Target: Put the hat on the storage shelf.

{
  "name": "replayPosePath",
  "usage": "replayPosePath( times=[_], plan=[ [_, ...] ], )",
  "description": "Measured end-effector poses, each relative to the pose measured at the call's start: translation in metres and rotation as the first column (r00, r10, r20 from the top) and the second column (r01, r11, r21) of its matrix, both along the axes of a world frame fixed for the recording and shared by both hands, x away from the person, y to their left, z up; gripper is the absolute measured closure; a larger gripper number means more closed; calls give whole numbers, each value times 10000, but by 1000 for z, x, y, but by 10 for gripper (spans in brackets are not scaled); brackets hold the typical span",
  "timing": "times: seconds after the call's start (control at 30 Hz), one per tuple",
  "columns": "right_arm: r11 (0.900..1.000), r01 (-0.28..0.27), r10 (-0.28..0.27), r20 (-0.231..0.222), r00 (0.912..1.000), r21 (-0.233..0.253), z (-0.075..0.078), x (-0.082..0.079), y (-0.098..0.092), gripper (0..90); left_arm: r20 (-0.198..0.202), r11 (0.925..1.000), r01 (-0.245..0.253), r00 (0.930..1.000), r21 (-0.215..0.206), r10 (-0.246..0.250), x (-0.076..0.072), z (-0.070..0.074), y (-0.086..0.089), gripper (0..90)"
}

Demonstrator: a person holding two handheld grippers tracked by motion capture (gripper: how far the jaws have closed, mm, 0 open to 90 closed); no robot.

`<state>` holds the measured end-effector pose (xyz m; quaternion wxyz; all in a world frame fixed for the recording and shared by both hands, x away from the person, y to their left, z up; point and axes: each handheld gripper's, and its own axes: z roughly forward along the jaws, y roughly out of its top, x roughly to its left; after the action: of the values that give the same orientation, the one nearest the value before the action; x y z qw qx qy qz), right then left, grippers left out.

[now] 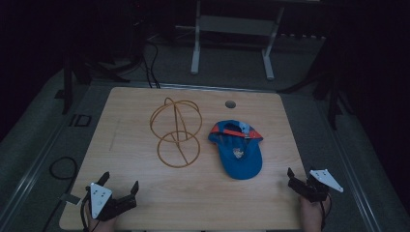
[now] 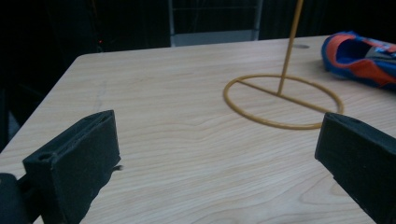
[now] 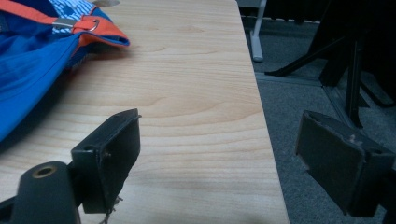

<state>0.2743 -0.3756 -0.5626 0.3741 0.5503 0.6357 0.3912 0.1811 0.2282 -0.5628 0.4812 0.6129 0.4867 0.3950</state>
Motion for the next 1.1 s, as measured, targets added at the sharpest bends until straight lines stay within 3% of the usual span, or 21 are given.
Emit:
replayPosePath(
  times=[0.1,0.23,0.47,0.7,0.93,1.1],
  plan=[
    [9998,-131,130,-91,9999,-121,0,0,2,138,110,9999,102,9999,-11,-102,0,1,-3,2],
    [9987,-495,498,-227,9985,157,0,-1,1,138,205,9990,449,9988,-21,-448,-1,1,-9,2],
    [9944,-1029,1043,-692,9921,236,1,5,3,138,18,9975,707,9975,70,-708,1,0,-12,2],
    [9914,-1224,1266,-1022,9867,463,8,11,4,138,-44,9967,811,9967,-77,-811,1,-1,-12,2],
    [9877,-1437,1495,-1051,9832,611,23,17,7,130,-107,9959,894,9959,-133,-895,1,-1,-13,2],
    [9816,-1810,1873,-1216,9747,611,33,26,17,124,-149,9957,914,9957,-138,-916,1,-1,-13,2]
  ],
)
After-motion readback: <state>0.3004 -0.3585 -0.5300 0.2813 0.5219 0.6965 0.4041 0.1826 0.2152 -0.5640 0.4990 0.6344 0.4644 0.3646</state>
